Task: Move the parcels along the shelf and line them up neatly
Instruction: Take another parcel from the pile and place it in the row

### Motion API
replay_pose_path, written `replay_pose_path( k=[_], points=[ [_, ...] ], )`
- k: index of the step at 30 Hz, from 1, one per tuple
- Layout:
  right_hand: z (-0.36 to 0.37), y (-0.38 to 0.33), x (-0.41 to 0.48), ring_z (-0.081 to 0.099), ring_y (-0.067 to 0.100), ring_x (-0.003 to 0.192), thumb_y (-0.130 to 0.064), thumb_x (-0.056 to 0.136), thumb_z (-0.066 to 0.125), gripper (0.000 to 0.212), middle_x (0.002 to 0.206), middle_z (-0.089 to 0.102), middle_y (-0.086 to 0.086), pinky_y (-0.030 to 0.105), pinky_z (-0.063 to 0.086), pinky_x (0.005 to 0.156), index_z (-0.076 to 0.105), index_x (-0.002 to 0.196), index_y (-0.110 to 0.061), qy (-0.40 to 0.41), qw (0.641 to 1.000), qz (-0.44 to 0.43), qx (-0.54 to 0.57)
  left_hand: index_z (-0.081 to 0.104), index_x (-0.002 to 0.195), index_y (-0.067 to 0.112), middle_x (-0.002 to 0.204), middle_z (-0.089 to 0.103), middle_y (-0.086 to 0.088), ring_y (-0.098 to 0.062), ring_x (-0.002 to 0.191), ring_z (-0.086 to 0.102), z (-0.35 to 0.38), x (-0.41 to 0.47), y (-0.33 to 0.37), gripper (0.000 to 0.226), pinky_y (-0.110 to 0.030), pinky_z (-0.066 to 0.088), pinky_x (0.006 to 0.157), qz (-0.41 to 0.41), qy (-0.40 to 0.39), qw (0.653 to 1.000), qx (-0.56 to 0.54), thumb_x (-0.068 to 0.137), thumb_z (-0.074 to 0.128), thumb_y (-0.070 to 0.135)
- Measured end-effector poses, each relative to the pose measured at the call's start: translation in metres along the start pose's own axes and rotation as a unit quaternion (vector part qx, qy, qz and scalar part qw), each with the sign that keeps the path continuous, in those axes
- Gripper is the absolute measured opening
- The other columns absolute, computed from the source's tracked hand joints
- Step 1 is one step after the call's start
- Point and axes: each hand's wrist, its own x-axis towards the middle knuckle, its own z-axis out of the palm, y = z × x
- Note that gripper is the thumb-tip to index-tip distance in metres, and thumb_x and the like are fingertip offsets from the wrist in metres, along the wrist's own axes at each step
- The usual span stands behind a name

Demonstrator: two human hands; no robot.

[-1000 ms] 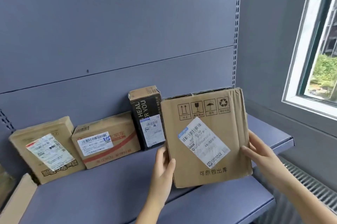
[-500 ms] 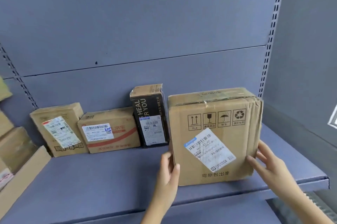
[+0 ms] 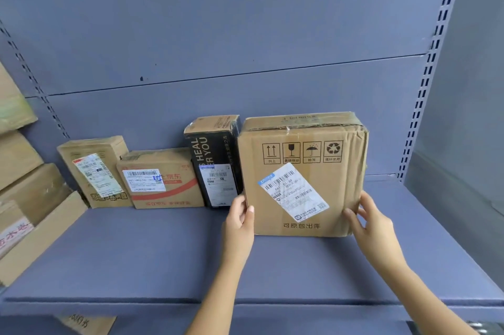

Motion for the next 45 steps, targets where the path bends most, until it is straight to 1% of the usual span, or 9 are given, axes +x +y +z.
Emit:
replay_pose_path(
  k=[4, 6, 10, 14, 20, 24, 30, 34, 45],
  points=[
    [0.006, 0.003, 0.023, 0.057, 0.017, 0.117, -0.021, 0.098, 0.050, 0.036, 0.114, 0.067, -0.002, 0.030, 0.041, 0.075, 0.046, 0.133, -0.030, -0.004, 1.000, 0.013, 0.003, 0.060, 0.094, 0.016, 0.085, 0.068, 0.016, 0.001, 0.085, 0.063, 0.011, 0.009, 0.001, 0.007, -0.010, 0.043, 0.068, 0.012, 0.072, 0.994, 0.075, 0.095, 0.053, 0.016],
    [0.010, 0.003, 0.033, 0.057, 0.016, 0.114, -0.021, 0.098, 0.049, 0.036, 0.112, 0.067, -0.002, 0.030, 0.040, 0.076, 0.047, 0.133, -0.029, -0.008, 1.000, 0.017, 0.004, 0.061, 0.090, 0.010, 0.080, 0.068, 0.007, -0.006, 0.081, 0.063, 0.012, 0.019, 0.000, 0.010, -0.012, 0.041, 0.062, 0.025, 0.093, 0.987, 0.129, 0.094, 0.056, 0.018],
    [0.019, 0.003, 0.050, 0.056, 0.011, 0.107, -0.021, 0.098, 0.050, 0.038, 0.114, 0.067, -0.003, 0.030, 0.041, 0.075, 0.045, 0.135, -0.030, -0.009, 1.000, 0.022, 0.003, 0.060, 0.084, 0.006, 0.075, 0.068, -0.002, -0.019, 0.076, 0.063, 0.012, 0.044, -0.007, 0.016, -0.027, 0.043, 0.065, 0.048, 0.106, 0.976, 0.183, 0.093, 0.057, 0.018],
    [0.028, 0.006, 0.065, 0.056, 0.018, 0.120, -0.023, 0.098, 0.049, 0.039, 0.116, 0.067, -0.002, 0.031, 0.042, 0.078, 0.044, 0.136, -0.030, -0.007, 1.000, 0.030, -0.004, 0.057, 0.080, 0.006, 0.074, 0.066, -0.001, -0.020, 0.073, 0.060, 0.008, 0.055, -0.009, 0.021, -0.028, 0.041, 0.065, 0.045, 0.086, 0.977, 0.192, 0.095, 0.055, 0.021],
    [0.038, 0.008, 0.074, 0.056, 0.019, 0.119, -0.024, 0.098, 0.049, 0.040, 0.117, 0.067, -0.001, 0.032, 0.043, 0.080, 0.043, 0.137, -0.032, 0.007, 0.999, 0.031, 0.000, 0.050, 0.075, 0.010, 0.072, 0.065, 0.001, -0.020, 0.069, 0.059, -0.003, 0.081, -0.010, 0.026, -0.031, 0.040, 0.059, 0.045, 0.040, 0.968, 0.246, 0.094, 0.056, 0.027],
    [0.039, 0.010, 0.081, 0.056, 0.019, 0.121, -0.024, 0.097, 0.051, 0.039, 0.117, 0.067, -0.001, 0.033, 0.045, 0.082, 0.044, 0.135, -0.031, 0.012, 1.000, 0.029, -0.004, 0.051, 0.072, 0.008, 0.069, 0.067, -0.003, -0.022, 0.068, 0.061, -0.005, 0.087, -0.011, 0.030, -0.036, 0.046, 0.064, 0.060, 0.027, 0.966, 0.251, 0.093, 0.057, 0.028],
    [0.045, 0.011, 0.080, 0.057, 0.016, 0.120, -0.023, 0.097, 0.053, 0.037, 0.119, 0.066, -0.004, 0.031, 0.044, 0.083, 0.047, 0.133, -0.029, 0.037, 0.999, 0.029, 0.007, 0.046, 0.069, 0.008, 0.061, 0.063, -0.001, -0.019, 0.065, 0.062, -0.002, 0.086, -0.016, 0.032, -0.037, 0.047, 0.062, 0.069, 0.060, 0.971, 0.223, 0.090, 0.062, 0.026],
    [0.045, 0.010, 0.079, 0.057, 0.013, 0.120, -0.021, 0.097, 0.054, 0.033, 0.111, 0.064, -0.009, 0.030, 0.044, 0.083, 0.050, 0.129, -0.022, 0.043, 0.998, 0.036, 0.018, 0.048, 0.070, 0.008, 0.059, 0.063, 0.006, -0.009, 0.059, 0.057, 0.003, 0.083, -0.018, 0.027, -0.024, 0.042, 0.061, 0.072, 0.063, 0.976, 0.198, 0.092, 0.059, 0.021],
    [0.052, 0.004, 0.074, 0.058, 0.020, 0.117, -0.027, 0.097, 0.051, 0.025, 0.121, 0.065, 0.003, 0.035, 0.047, 0.080, 0.052, 0.121, -0.020, 0.066, 0.994, 0.084, 0.033, 0.049, 0.074, 0.006, 0.063, 0.063, 0.008, -0.012, 0.063, 0.059, 0.000, 0.086, -0.018, 0.027, -0.021, 0.038, 0.058, 0.056, 0.034, 0.975, 0.213, 0.095, 0.055, 0.023]
  ],
)
